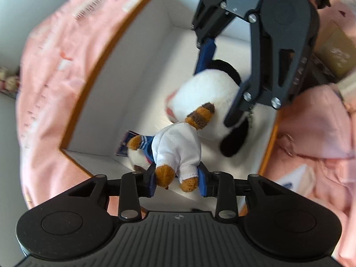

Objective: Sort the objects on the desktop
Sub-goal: 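Carry both plushes into the box and open both tools to release them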

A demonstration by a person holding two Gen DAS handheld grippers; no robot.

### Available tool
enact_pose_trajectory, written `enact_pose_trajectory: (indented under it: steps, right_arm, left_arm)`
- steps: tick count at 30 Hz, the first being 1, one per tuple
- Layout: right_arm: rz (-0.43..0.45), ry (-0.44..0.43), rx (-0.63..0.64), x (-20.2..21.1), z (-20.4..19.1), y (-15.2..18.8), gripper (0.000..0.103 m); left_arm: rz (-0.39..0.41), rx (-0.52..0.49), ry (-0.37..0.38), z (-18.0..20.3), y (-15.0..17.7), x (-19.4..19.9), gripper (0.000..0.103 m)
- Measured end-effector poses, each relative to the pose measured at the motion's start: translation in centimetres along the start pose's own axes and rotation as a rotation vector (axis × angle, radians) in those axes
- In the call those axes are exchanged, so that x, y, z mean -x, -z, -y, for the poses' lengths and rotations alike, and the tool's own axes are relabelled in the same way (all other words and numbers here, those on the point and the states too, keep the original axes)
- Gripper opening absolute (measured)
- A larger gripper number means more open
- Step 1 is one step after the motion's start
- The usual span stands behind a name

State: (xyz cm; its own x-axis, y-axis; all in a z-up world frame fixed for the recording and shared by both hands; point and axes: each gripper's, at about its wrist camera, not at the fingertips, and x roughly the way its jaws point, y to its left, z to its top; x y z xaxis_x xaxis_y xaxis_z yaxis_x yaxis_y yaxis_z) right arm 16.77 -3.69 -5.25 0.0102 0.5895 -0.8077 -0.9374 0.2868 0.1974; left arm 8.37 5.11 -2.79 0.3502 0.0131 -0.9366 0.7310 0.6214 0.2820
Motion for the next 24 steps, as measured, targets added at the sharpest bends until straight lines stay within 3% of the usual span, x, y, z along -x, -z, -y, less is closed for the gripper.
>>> enact_pose_trajectory:
  steps: [8,13,16,20,24]
  right_arm:
    - [-0.044,-0.094,-0.148,0.2,1.7,0.6,0.072]
    - [-0.032,-0.117,-0.219,1.4,2.6,0.4,0.074]
    - [-0.051,-0.096,-0.246,1.4,3.0,0.3,0.073]
    - [-0.113,-0.096,-0.274,0.1,3.1,0.8,0.063]
    - [-0.124,-0.092,-0.291,-0.6,2.8,1.1,0.058]
  left_arm:
    - [-0.040,0.011,0.178,-0.8,1.1,0.9,0.051]
    - [0.042,0.149,0.241,-2.5,1.6,3.1,0.054]
    - [0.060,0.290,0.220,-4.0,1.1,3.0,0.054]
    - [0.055,0.326,0.077,-3.8,0.8,2.4,0.054]
    - [0.086,0.380,0.049,-4.5,1.6,3.1,0.054]
